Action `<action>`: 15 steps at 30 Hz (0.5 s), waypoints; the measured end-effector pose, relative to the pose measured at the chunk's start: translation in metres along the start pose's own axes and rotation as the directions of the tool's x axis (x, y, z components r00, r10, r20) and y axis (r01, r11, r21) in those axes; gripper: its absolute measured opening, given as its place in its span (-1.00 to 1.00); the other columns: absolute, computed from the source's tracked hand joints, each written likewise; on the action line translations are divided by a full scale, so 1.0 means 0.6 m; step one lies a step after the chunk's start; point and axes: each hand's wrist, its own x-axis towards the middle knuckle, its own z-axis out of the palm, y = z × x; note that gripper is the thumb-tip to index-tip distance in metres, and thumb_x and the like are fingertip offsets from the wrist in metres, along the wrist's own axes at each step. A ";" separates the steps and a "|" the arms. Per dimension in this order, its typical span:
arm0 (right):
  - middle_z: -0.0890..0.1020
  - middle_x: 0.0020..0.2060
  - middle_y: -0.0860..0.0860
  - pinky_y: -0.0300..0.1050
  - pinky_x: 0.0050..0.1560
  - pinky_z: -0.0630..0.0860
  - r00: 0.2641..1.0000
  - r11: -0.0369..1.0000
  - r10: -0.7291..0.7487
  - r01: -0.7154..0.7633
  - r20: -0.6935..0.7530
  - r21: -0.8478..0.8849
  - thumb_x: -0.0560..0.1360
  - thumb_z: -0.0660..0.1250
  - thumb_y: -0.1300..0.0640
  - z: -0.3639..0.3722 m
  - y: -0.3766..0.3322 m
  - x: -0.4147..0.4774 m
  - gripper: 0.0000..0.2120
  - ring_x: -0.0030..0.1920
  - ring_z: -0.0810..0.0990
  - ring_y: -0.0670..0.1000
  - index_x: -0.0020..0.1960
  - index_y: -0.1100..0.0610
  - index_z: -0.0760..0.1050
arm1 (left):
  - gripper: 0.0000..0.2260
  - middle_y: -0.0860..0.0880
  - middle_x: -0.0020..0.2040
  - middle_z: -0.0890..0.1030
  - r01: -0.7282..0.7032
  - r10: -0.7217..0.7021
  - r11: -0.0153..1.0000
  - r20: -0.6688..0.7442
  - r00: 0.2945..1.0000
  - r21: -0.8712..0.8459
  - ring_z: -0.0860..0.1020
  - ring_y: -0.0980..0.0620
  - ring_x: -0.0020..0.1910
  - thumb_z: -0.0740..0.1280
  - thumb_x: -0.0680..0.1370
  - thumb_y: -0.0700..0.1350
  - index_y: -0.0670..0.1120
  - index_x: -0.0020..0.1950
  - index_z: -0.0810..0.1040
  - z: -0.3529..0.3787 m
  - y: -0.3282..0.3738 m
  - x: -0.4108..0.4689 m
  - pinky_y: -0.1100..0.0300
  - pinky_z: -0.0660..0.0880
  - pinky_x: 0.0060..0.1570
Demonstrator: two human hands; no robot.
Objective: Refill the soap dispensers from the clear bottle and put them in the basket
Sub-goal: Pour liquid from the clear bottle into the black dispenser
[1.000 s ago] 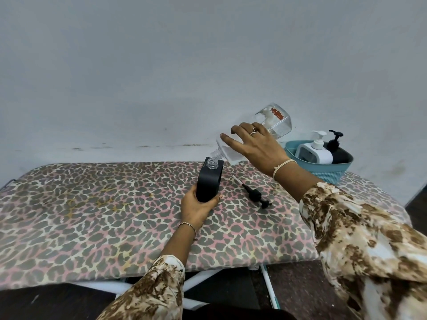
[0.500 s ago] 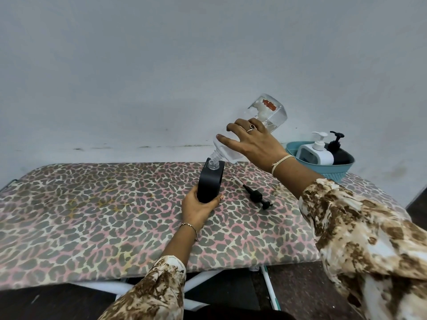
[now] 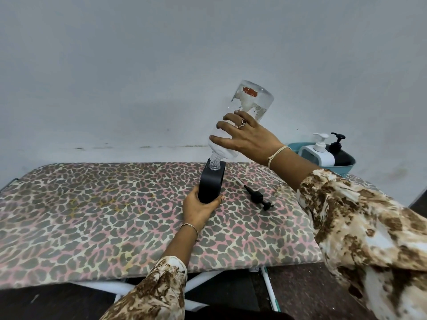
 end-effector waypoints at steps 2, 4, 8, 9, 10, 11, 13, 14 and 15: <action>0.50 0.20 0.13 0.12 0.44 0.12 0.999 0.999 -0.010 0.008 -0.044 -0.031 0.54 -0.25 0.42 0.003 0.000 0.006 -0.37 0.28 0.42 0.23 0.33 -0.01 0.39 | -0.54 0.04 0.01 0.58 -0.005 0.005 1.000 0.000 1.000 0.002 0.60 -0.01 0.06 0.59 0.32 -0.13 0.00 0.14 0.49 0.000 0.003 -0.003 0.00 0.58 0.12; 0.50 0.20 0.11 0.11 0.48 0.04 0.997 0.998 -0.024 0.020 -0.068 -0.056 0.52 -0.12 0.43 0.005 -0.001 0.010 -0.42 0.30 0.40 0.21 0.33 -0.01 0.39 | -0.52 0.01 0.04 0.59 -0.018 0.018 1.000 0.001 1.000 0.003 0.59 0.01 0.05 0.58 0.33 -0.14 -0.06 0.18 0.51 -0.001 0.005 -0.004 0.06 0.56 0.14; 0.49 0.21 0.11 0.11 0.49 -0.01 0.994 0.996 -0.054 0.047 -0.093 -0.072 0.51 -0.01 0.43 0.004 0.000 0.017 -0.47 0.31 0.40 0.21 0.33 -0.01 0.37 | -0.53 0.03 0.02 0.59 -0.032 0.032 0.999 0.005 0.999 -0.012 0.58 0.02 0.05 0.59 0.32 -0.14 -0.07 0.17 0.51 -0.001 0.005 -0.005 0.12 0.54 0.14; 0.49 0.21 0.11 0.12 0.49 -0.01 0.994 0.996 -0.064 0.057 -0.090 -0.073 0.52 0.01 0.42 0.004 0.000 0.018 -0.49 0.31 0.41 0.21 0.33 0.00 0.36 | -0.53 0.02 0.02 0.59 -0.031 0.031 0.999 0.002 1.000 -0.013 0.58 0.03 0.05 0.59 0.32 -0.13 -0.06 0.16 0.51 -0.001 0.005 -0.004 0.13 0.54 0.13; 0.49 0.22 0.11 0.12 0.49 0.00 0.993 0.995 -0.075 0.068 -0.088 -0.075 0.52 0.03 0.42 0.005 0.001 0.019 -0.51 0.31 0.41 0.21 0.32 0.00 0.35 | -0.53 0.02 0.03 0.59 -0.030 0.030 1.000 -0.001 1.000 -0.007 0.58 0.03 0.04 0.59 0.32 -0.13 -0.06 0.16 0.51 -0.001 0.004 -0.003 0.14 0.54 0.12; 0.49 0.22 0.10 0.12 0.49 0.02 0.992 0.994 -0.085 0.078 -0.088 -0.079 0.52 0.05 0.42 0.005 0.001 0.020 -0.51 0.31 0.41 0.21 0.32 0.00 0.35 | -0.54 0.03 0.03 0.60 -0.028 0.028 1.000 -0.004 1.000 -0.006 0.60 0.02 0.04 0.60 0.31 -0.12 -0.04 0.14 0.51 0.000 0.003 -0.002 0.11 0.56 0.11; 0.49 0.22 0.10 0.12 0.48 0.03 0.990 0.991 -0.106 0.098 -0.091 -0.088 0.52 0.05 0.41 0.005 0.001 0.022 -0.52 0.30 0.42 0.21 0.32 0.01 0.34 | -0.55 0.00 0.04 0.63 -0.017 0.017 1.000 -0.011 1.000 -0.007 0.64 -0.03 0.00 0.60 0.30 -0.11 0.02 0.09 0.50 0.001 -0.001 0.001 0.00 0.61 0.04; 0.49 0.22 0.10 0.11 0.48 0.03 0.989 0.990 -0.116 0.107 -0.097 -0.094 0.53 0.04 0.41 0.005 0.001 0.023 -0.53 0.30 0.43 0.20 0.32 0.01 0.34 | -0.55 -0.03 0.04 0.64 -0.011 0.011 1.000 -0.012 1.000 -0.004 0.64 -0.05 -0.01 0.61 0.29 -0.11 0.03 0.08 0.49 0.000 -0.002 0.001 -0.04 0.62 0.00; 0.49 0.21 0.09 0.11 0.48 0.03 0.987 0.988 -0.124 0.113 -0.105 -0.101 0.52 0.05 0.40 0.004 0.002 0.024 -0.53 0.30 0.43 0.20 0.31 0.00 0.35 | -0.55 -0.03 0.05 0.64 -0.007 0.007 1.000 -0.014 1.000 -0.002 0.65 -0.06 -0.01 0.61 0.29 -0.11 0.04 0.07 0.49 0.001 -0.003 0.000 -0.05 0.62 -0.01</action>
